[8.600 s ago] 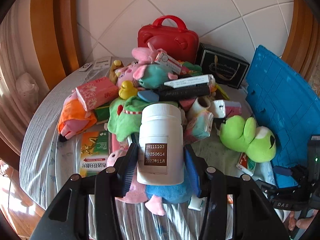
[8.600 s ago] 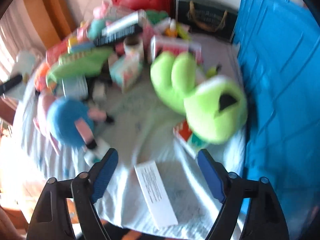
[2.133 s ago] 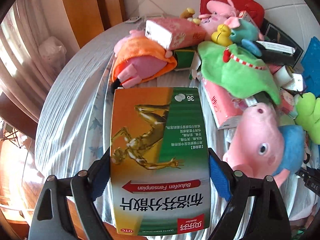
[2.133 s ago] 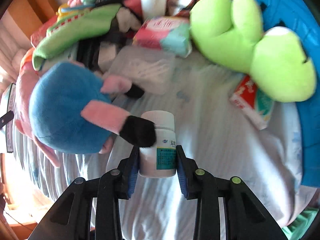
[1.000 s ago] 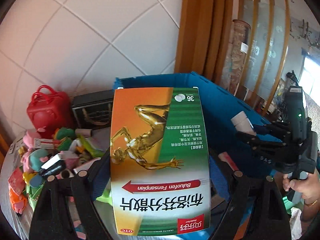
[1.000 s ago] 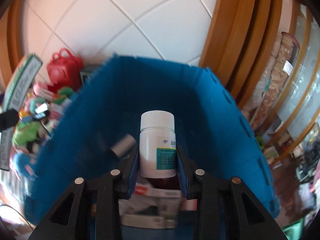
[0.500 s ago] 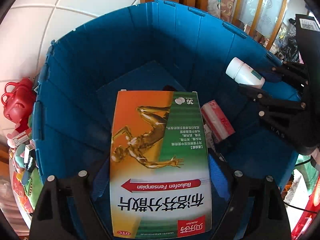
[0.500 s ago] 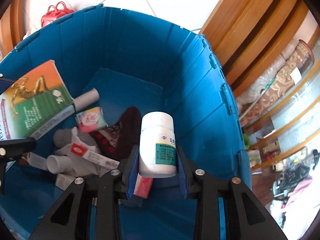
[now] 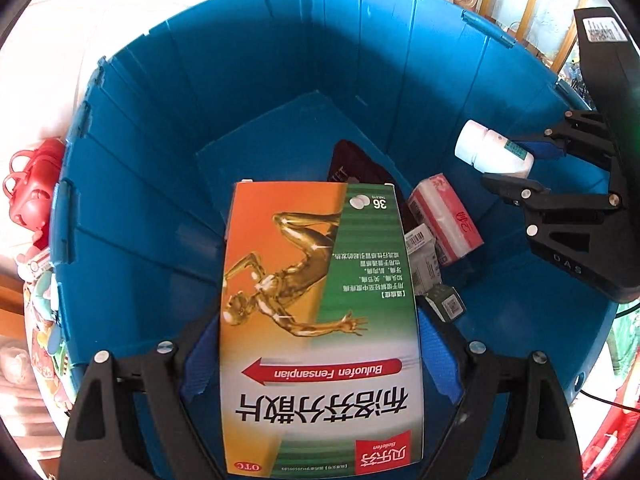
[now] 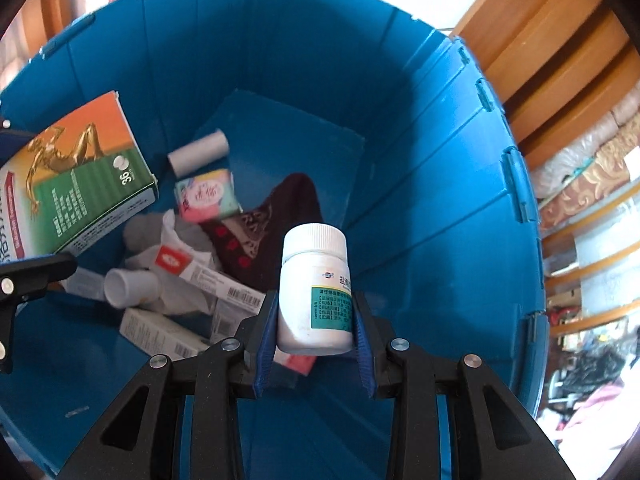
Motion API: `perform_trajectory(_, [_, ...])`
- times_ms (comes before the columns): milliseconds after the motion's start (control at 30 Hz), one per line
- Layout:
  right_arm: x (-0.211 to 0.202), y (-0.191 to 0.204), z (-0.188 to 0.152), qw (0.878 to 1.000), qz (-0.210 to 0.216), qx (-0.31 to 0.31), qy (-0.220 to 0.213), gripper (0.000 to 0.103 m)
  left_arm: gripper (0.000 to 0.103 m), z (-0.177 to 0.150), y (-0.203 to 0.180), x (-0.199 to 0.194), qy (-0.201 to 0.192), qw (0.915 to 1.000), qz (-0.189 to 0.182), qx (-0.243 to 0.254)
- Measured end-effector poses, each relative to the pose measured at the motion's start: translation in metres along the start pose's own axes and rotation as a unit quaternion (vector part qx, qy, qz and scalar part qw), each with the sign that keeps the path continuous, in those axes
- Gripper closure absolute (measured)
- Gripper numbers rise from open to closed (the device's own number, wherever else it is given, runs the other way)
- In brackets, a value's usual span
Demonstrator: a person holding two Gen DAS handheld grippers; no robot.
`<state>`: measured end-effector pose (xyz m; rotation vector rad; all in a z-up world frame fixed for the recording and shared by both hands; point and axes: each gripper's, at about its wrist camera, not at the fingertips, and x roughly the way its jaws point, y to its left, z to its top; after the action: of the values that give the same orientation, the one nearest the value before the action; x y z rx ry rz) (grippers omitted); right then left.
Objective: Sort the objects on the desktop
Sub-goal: 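Open both tools to drop the box and bottle into the crate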
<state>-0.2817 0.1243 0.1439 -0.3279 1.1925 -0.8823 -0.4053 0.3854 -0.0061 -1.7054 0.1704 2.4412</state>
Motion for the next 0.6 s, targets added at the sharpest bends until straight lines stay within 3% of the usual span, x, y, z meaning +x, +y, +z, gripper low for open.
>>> perform_trajectory(100, [0.0020,0.0018,-0.0006,1.000,-0.003,-0.013,0.003,0.069,0.016,0.0003,-0.0007,0.0023,0.012,0.9999,-0.011,0.004])
perform_trajectory(200, [0.0045,-0.0003,-0.0002,0.999,0.021,-0.046,-0.020,0.069,0.016,0.0002,-0.0026,0.0021,0.013,0.9998,-0.011,0.007])
perform_trajectory(300, [0.0018,-0.0008,-0.0010,0.998,0.019,-0.055,-0.038,0.061,0.016,-0.0008,-0.0037,-0.0009,0.002,0.9999,-0.009,0.011])
perform_trajectory(433, [-0.0025,-0.0043,-0.0006,0.996,0.026,-0.060,-0.057,0.043,0.016,-0.0038,-0.0055,-0.0041,-0.012,0.9998,0.003,0.016])
perform_trajectory(600, [-0.0043,-0.0063,0.0008,0.995,0.031,-0.068,-0.065,0.038,0.016,-0.0044,-0.0050,-0.0065,-0.022,0.9996,0.010,0.013])
